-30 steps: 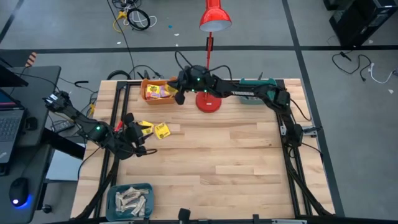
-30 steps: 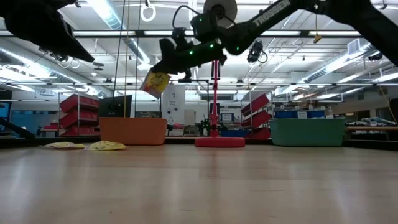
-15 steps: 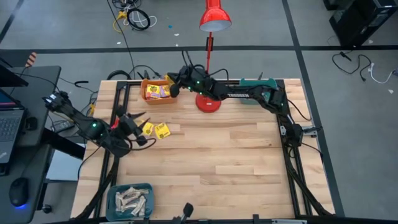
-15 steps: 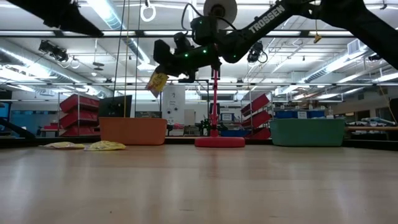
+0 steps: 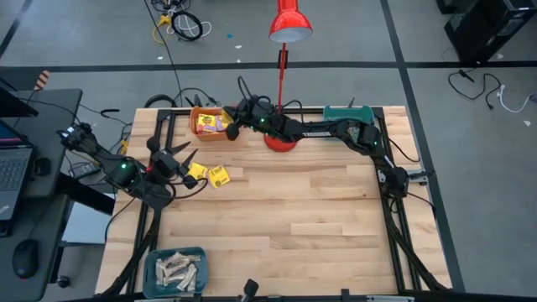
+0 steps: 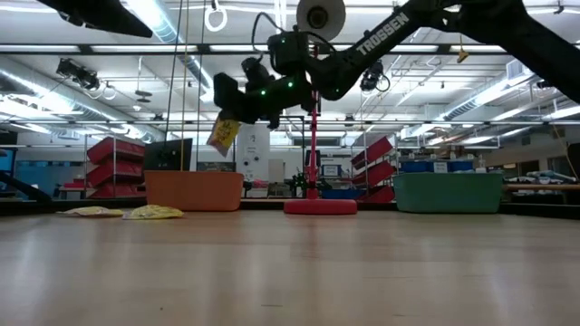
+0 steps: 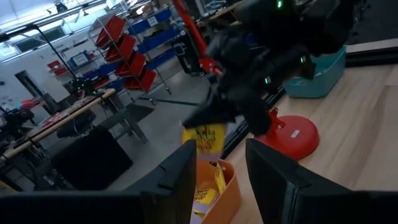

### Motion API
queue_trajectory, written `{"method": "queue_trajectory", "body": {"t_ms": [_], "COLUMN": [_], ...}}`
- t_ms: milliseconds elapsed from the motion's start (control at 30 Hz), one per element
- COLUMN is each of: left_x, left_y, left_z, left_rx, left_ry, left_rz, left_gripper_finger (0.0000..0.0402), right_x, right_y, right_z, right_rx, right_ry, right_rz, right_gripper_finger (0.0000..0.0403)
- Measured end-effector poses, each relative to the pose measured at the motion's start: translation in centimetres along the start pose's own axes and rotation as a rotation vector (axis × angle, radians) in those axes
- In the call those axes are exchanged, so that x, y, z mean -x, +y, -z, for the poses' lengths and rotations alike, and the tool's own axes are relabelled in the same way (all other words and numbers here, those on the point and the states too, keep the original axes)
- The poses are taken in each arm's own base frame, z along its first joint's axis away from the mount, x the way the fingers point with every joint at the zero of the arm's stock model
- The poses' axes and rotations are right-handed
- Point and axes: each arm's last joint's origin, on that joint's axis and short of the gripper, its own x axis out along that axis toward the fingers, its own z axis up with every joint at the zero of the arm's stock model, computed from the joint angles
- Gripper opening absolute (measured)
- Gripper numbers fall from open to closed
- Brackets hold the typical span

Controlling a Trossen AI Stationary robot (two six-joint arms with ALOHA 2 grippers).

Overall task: Sort candy
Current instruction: Put the yellow candy into the orange bin

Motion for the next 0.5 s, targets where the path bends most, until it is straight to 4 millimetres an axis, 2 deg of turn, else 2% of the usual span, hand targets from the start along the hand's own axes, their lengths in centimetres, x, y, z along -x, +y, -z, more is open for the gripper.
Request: {"method": "queue_trajectory", "body": {"t_ms": [300,500], "left_x": [0.0,0.0], "left_y": [-0.1,-0.1], "left_z": [0.0,0.0], "left_rx": [0.001,0.000], "left_ry": [0.004,0.007], "left_rz": [0.009,0.015], "left_gripper_finger": [0.0140,0.0140], "right_x": [-1.0,-1.1], "right_y": [-0.7,-1.4], "right_z": [3.1,3.1], "right_rx": [-0.107,-0.121], "right_ry": [0.037,0.046], "right_rz": [0.015,0.034], "right_gripper_finger": [0.0000,0.0000]}}
